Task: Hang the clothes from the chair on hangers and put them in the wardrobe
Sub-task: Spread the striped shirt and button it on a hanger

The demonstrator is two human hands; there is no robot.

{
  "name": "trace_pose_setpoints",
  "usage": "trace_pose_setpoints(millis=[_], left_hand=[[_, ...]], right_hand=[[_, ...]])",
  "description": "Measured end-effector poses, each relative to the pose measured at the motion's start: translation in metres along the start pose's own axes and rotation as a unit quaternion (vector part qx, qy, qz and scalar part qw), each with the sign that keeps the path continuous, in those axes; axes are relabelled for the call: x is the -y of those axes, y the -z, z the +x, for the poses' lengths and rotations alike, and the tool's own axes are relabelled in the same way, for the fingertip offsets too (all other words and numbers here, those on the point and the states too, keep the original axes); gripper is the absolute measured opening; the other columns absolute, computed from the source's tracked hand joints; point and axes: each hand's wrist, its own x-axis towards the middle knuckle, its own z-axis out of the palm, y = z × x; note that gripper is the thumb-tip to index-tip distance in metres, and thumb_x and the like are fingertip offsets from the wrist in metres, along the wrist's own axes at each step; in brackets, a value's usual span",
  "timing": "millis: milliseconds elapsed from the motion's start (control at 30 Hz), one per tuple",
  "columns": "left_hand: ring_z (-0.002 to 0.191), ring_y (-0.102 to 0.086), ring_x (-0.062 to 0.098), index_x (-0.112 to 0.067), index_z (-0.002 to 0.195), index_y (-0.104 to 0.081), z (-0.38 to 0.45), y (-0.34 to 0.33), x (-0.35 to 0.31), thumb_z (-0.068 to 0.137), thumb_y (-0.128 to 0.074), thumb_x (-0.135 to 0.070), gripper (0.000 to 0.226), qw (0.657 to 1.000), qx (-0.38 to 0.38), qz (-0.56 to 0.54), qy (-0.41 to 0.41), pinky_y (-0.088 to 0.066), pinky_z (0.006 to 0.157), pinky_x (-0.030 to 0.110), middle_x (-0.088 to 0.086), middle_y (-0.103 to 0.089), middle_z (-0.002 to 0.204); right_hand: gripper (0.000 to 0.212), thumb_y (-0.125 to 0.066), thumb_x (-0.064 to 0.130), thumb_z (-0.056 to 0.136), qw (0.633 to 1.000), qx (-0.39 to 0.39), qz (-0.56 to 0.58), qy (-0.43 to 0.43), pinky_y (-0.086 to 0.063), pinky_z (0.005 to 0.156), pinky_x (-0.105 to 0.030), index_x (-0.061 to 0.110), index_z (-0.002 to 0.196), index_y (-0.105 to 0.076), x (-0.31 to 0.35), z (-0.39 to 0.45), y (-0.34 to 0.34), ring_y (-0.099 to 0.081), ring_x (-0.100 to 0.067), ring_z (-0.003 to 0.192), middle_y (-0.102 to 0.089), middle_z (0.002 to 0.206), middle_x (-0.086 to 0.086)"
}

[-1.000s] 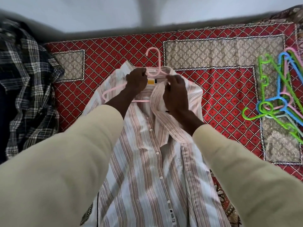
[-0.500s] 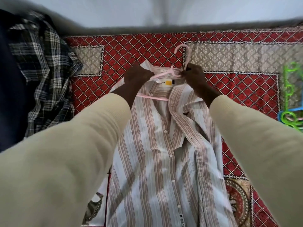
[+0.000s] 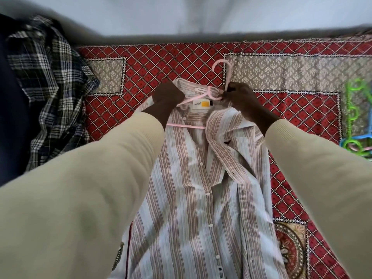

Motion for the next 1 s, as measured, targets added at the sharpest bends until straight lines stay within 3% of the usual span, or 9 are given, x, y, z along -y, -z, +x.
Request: trace_pose_setpoints(millis=[233, 367, 467, 567, 633, 700, 833, 900, 1000], left_hand=[[0.129, -0.049, 0.033, 0.002, 0.13, -0.058, 0.012, 0.031, 0.051, 0.098, -0.033, -0.021, 0.047, 0.99, -0.103, -0.091, 0.012, -0.033, 0.106, 0.034, 0.022, -0.055, 0.136], [0.098, -0.065, 0.028, -0.003, 0.12, -0.066, 0.012, 0.048, 0.06, 0.093, -0.046, -0.018, 0.037, 0.976, -0.101, -0.193, 0.013, -0.053, 0.078, 0.03, 0.017, -0.067, 0.114], [0.069, -0.059, 0.005, -0.01, 0.105, -0.068, 0.01, 0.059, 0.052, 0.096, -0.047, -0.013, 0.023, 0.972, -0.091, -0.217, 0.022, -0.04, 0.044, 0.004, 0.001, -0.059, 0.089], [0.035, -0.05, 0.0, -0.019, 0.069, -0.052, 0.006, 0.067, 0.038, 0.093, -0.052, -0.014, 0.025, 0.966, -0.039, -0.253, 0.024, -0.038, 0.032, 0.011, -0.008, -0.055, 0.056], [0.031, -0.05, 0.005, -0.011, 0.065, -0.057, -0.004, 0.07, 0.02, 0.091, -0.058, -0.007, 0.026, 0.954, 0.026, -0.296, -0.036, -0.04, 0.032, 0.018, -0.002, -0.057, 0.043], [0.047, -0.064, 0.019, -0.003, 0.074, -0.061, -0.018, 0.064, 0.001, 0.091, -0.061, -0.003, 0.017, 0.936, 0.121, -0.321, -0.079, -0.053, 0.047, 0.029, 0.013, -0.065, 0.063], [0.069, -0.063, 0.027, 0.007, 0.114, -0.059, -0.053, 0.037, -0.006, 0.097, -0.058, -0.015, 0.027, 0.926, 0.245, -0.275, -0.087, -0.056, 0.071, 0.041, 0.016, -0.066, 0.088], [0.077, -0.06, 0.022, -0.002, 0.136, -0.049, -0.07, 0.018, 0.008, 0.096, -0.061, -0.018, 0.045, 0.924, 0.179, -0.329, -0.08, -0.052, 0.073, 0.035, 0.013, -0.064, 0.102], [0.085, -0.063, 0.02, -0.009, 0.107, -0.065, -0.108, -0.023, 0.039, 0.092, -0.06, -0.022, 0.021, 0.966, -0.071, -0.228, -0.103, -0.049, 0.075, 0.033, 0.007, -0.068, 0.095]], right_hand=[[0.007, -0.066, 0.014, 0.088, 0.988, -0.15, 0.021, 0.0, -0.047, 0.067, -0.031, 0.017, 0.082, -0.068, -0.012, 0.018, 0.015, -0.061, -0.016, 0.072, -0.066, 0.078, -0.002], [0.009, -0.064, 0.012, 0.089, 0.991, -0.136, 0.013, -0.007, -0.045, 0.061, -0.03, 0.013, 0.081, -0.066, -0.008, 0.019, 0.016, -0.056, -0.015, 0.065, -0.062, 0.073, -0.002], [0.011, -0.064, 0.01, 0.09, 0.993, -0.118, -0.029, -0.005, -0.043, 0.06, -0.027, 0.0, 0.094, -0.068, -0.008, 0.017, 0.008, -0.055, -0.014, 0.063, -0.061, 0.074, -0.004], [0.013, -0.066, 0.012, 0.089, 0.992, -0.11, -0.052, -0.005, -0.046, 0.065, -0.028, 0.003, 0.097, -0.07, -0.006, 0.017, 0.0, -0.059, -0.015, 0.068, -0.067, 0.086, -0.009], [0.008, -0.065, 0.01, 0.091, 0.993, -0.095, -0.073, 0.0, -0.044, 0.054, -0.015, 0.011, 0.084, -0.068, 0.0, 0.022, -0.009, -0.059, -0.001, 0.058, -0.067, 0.081, -0.004], [0.014, -0.064, 0.012, 0.093, 0.99, -0.107, -0.095, 0.014, -0.04, 0.049, -0.01, 0.013, 0.08, -0.067, 0.005, 0.033, -0.019, -0.06, 0.004, 0.057, -0.068, 0.079, -0.004], [0.052, -0.057, 0.049, 0.093, 0.962, -0.15, -0.225, -0.024, -0.045, 0.09, -0.033, 0.004, 0.118, -0.064, 0.0, 0.041, -0.037, -0.058, -0.033, 0.114, -0.063, 0.121, -0.02], [0.063, -0.051, 0.052, 0.094, 0.94, -0.208, -0.272, 0.002, -0.034, 0.107, -0.043, 0.0, 0.129, -0.052, -0.01, 0.029, -0.043, -0.042, -0.037, 0.129, -0.048, 0.137, -0.024], [0.058, -0.051, 0.047, 0.094, 0.916, -0.286, -0.266, 0.09, -0.029, 0.109, -0.044, 0.005, 0.132, -0.048, -0.026, -0.016, -0.052, -0.036, -0.034, 0.132, -0.043, 0.14, -0.018]])
